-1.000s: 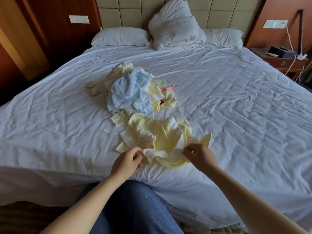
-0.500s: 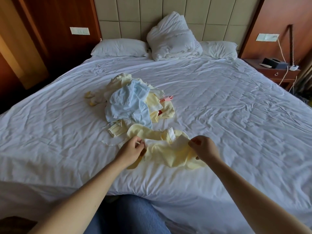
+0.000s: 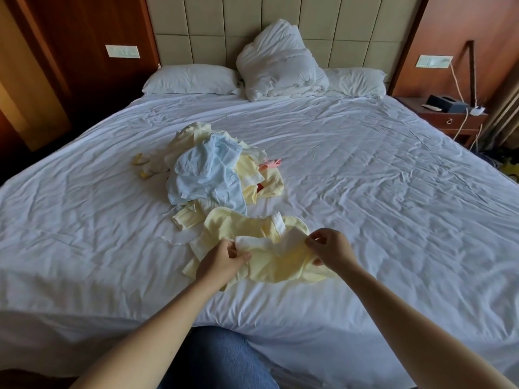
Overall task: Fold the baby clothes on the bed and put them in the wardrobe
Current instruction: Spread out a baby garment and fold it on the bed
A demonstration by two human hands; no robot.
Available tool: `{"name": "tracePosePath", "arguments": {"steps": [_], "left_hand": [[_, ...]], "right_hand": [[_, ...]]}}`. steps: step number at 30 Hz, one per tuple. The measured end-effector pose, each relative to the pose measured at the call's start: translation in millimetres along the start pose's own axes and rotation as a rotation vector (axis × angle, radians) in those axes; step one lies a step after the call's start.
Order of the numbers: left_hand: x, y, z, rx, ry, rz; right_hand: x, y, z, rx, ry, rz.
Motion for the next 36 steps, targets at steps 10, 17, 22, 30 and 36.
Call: {"name": "tracePosePath", "arguments": {"steps": [10,17,22,30,36], "left_hand": [[-26,-6,28,0.190,0.105,0.079],[-82,7,77,0.342,0.318,0.083],[-136,21,113,0.292,0.366,-0.053],[-206,42,171,0.163,0.297,-0.331],[-231,31,176,-0.033,-0.032,-0.484]], "right_hand": [[-4,-3,17,0.076,-0.061,-0.062],[39,-9,52,0.004,-0.444,0.024],[83,-12,92,-0.063,-0.514,0.171],[135,-5,169,-0.199,-0.318,0.405],[140,-1,201,-0.209,0.111,0.495]]}}
Point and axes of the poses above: each hand's wrist, its own y-axis away from the middle knuckle, its own z-axis out of the back of the hand, x = y × z, the point moved 4 cm from there along -y, towards the middle knuckle, and after that the axes turned 6 degrees about z, right-handed, at the moved point
